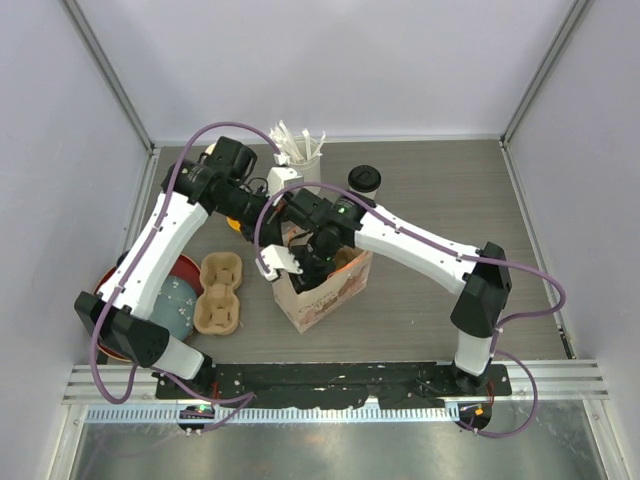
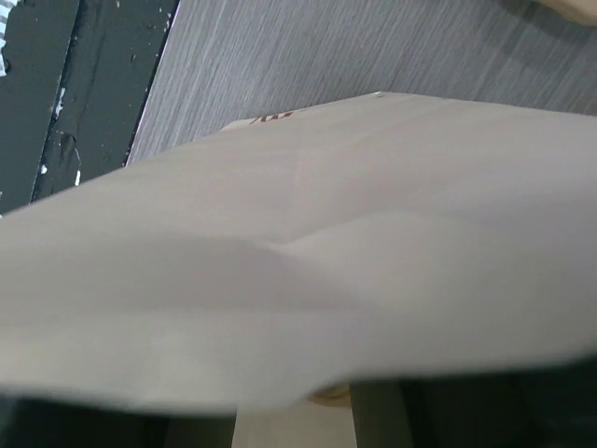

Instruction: Pack the takeout coffee

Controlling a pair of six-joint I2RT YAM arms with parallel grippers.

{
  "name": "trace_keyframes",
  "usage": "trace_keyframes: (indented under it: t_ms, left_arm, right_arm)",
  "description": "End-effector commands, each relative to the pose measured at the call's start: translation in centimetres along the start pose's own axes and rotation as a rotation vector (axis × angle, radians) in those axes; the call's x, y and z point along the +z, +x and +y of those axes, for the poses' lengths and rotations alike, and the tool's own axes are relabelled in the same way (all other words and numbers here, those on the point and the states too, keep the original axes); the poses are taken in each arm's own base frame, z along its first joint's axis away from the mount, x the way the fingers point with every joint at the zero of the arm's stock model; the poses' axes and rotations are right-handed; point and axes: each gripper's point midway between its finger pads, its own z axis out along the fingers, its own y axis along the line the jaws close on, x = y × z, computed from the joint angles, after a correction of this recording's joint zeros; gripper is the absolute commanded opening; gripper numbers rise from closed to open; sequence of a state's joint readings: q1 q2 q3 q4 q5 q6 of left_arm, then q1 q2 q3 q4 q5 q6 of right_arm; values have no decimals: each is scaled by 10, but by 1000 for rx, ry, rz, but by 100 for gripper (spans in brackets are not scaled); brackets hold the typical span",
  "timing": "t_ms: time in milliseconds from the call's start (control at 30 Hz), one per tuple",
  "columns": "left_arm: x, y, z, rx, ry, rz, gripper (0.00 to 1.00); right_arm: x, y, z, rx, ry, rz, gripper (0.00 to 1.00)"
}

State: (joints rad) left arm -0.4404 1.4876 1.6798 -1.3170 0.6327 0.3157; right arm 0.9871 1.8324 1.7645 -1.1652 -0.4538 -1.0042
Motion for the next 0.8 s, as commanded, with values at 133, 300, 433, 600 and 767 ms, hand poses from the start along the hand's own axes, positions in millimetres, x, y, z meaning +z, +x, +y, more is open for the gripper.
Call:
trace_keyframes:
  t_ms: [133, 300, 433, 600, 767]
  left_arm:
    - [1, 1, 9, 32, -49, -1, 0]
    - [1, 4, 14, 29, -71, 12, 0]
    - [0, 4, 14, 35, -74, 12, 0]
    - [0, 6, 15, 36, -81, 22, 0]
    - [-1, 6, 15, 32, -84, 27, 0]
  right_arm:
    - [-59, -44, -5, -87, 175, -131, 54]
    - [-76, -51, -11, -100, 254, -156, 59]
    - [-93, -63, -17, -90, 312, -205, 61]
    - [-130, -73, -29, -21, 416, -275, 62]
    - [-162, -72, -40, 42, 506, -339, 63]
